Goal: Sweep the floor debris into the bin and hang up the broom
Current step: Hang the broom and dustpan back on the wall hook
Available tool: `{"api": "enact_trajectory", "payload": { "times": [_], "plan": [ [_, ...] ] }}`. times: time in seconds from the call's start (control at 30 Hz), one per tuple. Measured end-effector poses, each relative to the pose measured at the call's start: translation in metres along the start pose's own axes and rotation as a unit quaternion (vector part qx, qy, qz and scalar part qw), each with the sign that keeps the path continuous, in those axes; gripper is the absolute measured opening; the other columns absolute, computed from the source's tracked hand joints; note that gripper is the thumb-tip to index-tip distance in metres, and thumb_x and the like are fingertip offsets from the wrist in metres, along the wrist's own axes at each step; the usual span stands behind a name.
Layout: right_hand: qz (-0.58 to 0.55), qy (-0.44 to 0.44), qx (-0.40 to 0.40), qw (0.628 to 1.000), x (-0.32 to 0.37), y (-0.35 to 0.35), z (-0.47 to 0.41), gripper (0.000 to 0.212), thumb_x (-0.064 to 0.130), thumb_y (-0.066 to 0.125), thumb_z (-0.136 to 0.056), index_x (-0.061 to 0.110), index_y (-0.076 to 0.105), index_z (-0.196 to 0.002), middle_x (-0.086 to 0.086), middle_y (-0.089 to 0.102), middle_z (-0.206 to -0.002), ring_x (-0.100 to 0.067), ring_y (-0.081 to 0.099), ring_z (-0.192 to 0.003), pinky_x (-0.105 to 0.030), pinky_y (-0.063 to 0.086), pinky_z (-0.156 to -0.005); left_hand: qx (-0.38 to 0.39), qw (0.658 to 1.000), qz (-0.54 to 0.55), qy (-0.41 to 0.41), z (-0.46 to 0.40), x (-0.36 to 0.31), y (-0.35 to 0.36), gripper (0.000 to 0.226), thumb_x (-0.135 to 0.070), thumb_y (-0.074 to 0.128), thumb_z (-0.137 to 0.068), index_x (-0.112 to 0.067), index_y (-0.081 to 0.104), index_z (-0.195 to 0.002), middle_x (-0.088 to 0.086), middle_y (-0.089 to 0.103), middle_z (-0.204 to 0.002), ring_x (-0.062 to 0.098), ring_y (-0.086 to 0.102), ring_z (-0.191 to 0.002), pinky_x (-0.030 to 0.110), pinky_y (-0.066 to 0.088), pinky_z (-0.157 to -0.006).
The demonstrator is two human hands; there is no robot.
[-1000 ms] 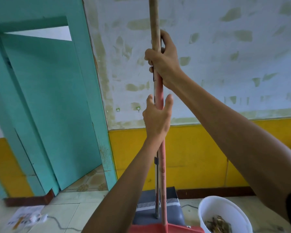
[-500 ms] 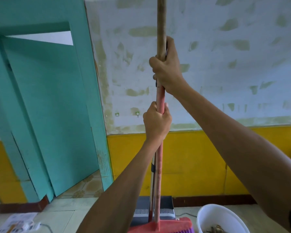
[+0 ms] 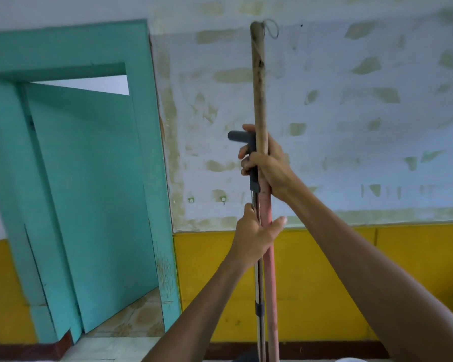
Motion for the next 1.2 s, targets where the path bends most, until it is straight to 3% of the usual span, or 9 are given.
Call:
{"api": "enact_trajectory", "payload": {
  "times": [0.2, 0.37, 0.5, 0.57, 0.67, 0.83, 0.97, 1.03, 1.2],
  "plan": [
    [-0.002, 0.065, 0.032, 0.997, -0.037, 0.001, -0.004, 0.062, -0.009, 0.047, -0.072, 0.014, 0.053, -0.129, -0.02, 0.069, -0.092, -0.029, 0.062, -0.079, -0.044, 0.052, -0.074, 0.079, 0.992, 0.061, -0.076, 0.001, 0.032, -0.009, 0.064, -0.062, 0.071, -0.068, -0.017, 0.039, -0.102, -0.006, 0.049, -0.084, 0.005, 0.055, -0.069, 0.022, 0.048, -0.06],
    [-0.031, 0.119, 0.045, 0.991, -0.065, -0.023, -0.018, 0.03, 0.016, 0.059, -0.094, 0.012, 0.06, -0.124, -0.024, 0.07, -0.102, -0.03, 0.065, -0.08, -0.042, 0.056, -0.073, 0.139, 0.974, 0.111, -0.141, -0.019, 0.061, -0.005, 0.019, -0.03, 0.048, -0.086, -0.019, 0.038, -0.097, 0.002, 0.038, -0.09, 0.014, 0.042, -0.078, 0.031, 0.036, -0.071],
    [-0.074, 0.14, 0.052, 0.986, -0.102, -0.05, -0.026, 0.028, 0.02, 0.059, -0.095, 0.009, 0.062, -0.121, -0.027, 0.068, -0.097, -0.027, 0.061, -0.072, -0.039, 0.055, -0.066, 0.144, 0.981, 0.092, -0.091, -0.05, 0.075, -0.002, 0.015, -0.023, 0.048, -0.087, -0.025, 0.049, -0.101, 0.004, 0.048, -0.095, 0.014, 0.046, -0.084, 0.029, 0.041, -0.075],
    [-0.086, 0.147, 0.065, 0.983, -0.126, -0.06, -0.029, 0.028, 0.02, 0.06, -0.095, 0.008, 0.063, -0.12, -0.026, 0.068, -0.093, -0.026, 0.059, -0.069, -0.037, 0.055, -0.064, 0.09, 0.989, 0.094, -0.064, -0.077, 0.071, -0.011, 0.017, -0.025, 0.051, -0.084, -0.035, 0.058, -0.095, -0.005, 0.061, -0.092, 0.012, 0.055, -0.083, 0.023, 0.047, -0.076],
    [-0.079, 0.152, 0.08, 0.982, -0.163, -0.069, -0.033, 0.029, 0.022, 0.062, -0.093, 0.01, 0.064, -0.119, -0.022, 0.067, -0.089, -0.024, 0.061, -0.068, -0.035, 0.054, -0.063, -0.03, 0.982, 0.146, -0.114, -0.123, 0.071, -0.032, 0.022, -0.02, 0.053, -0.086, -0.015, 0.065, -0.103, 0.002, 0.071, -0.082, 0.017, 0.069, -0.079, 0.038, 0.055, -0.08],
    [-0.118, 0.148, 0.087, 0.978, -0.21, -0.078, -0.062, 0.029, 0.022, 0.064, -0.091, 0.007, 0.063, -0.117, -0.032, 0.066, -0.101, -0.027, 0.058, -0.064, -0.037, 0.052, -0.061, -0.085, 0.972, 0.118, -0.183, -0.174, 0.103, -0.053, 0.034, -0.013, 0.053, -0.07, -0.009, 0.065, -0.101, 0.003, 0.076, -0.093, 0.017, 0.071, -0.09, 0.047, 0.056, -0.085],
    [-0.139, 0.157, 0.147, 0.967, -0.236, -0.074, -0.088, 0.021, 0.017, 0.059, -0.093, 0.008, 0.064, -0.111, -0.026, 0.069, -0.089, -0.028, 0.056, -0.06, -0.037, 0.051, -0.061, -0.217, 0.941, 0.242, -0.097, -0.203, 0.118, -0.073, 0.037, -0.012, 0.05, -0.063, -0.016, 0.058, -0.098, 0.006, 0.061, -0.096, 0.019, 0.061, -0.093, 0.04, 0.05, -0.088],
    [-0.172, 0.169, 0.211, 0.947, -0.247, -0.07, -0.101, 0.017, 0.011, 0.057, -0.092, 0.007, 0.063, -0.107, -0.022, 0.067, -0.079, -0.027, 0.054, -0.057, -0.038, 0.051, -0.061, -0.261, 0.95, 0.171, -0.014, -0.23, 0.118, -0.101, 0.028, -0.016, 0.051, -0.072, -0.023, 0.061, -0.097, 0.006, 0.062, -0.092, 0.022, 0.06, -0.09, 0.037, 0.049, -0.088],
    [-0.234, 0.201, 0.336, 0.89, -0.28, -0.056, -0.131, 0.022, 0.001, 0.05, -0.084, 0.004, 0.063, -0.101, -0.02, 0.068, -0.073, -0.025, 0.055, -0.053, -0.031, 0.052, -0.062, 0.107, 0.981, 0.157, -0.042, -0.318, 0.087, -0.149, 0.032, -0.029, 0.053, -0.091, -0.008, 0.07, -0.108, 0.015, 0.07, -0.094, 0.03, 0.068, -0.085, 0.045, 0.055, -0.084]
  ]
}}
Point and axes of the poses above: each hand's wrist, its own z-axis away from the middle knuckle, its own y-axis out of the palm, x = y × z, the point moved 1 cm from there along -z, towards the middle knuckle
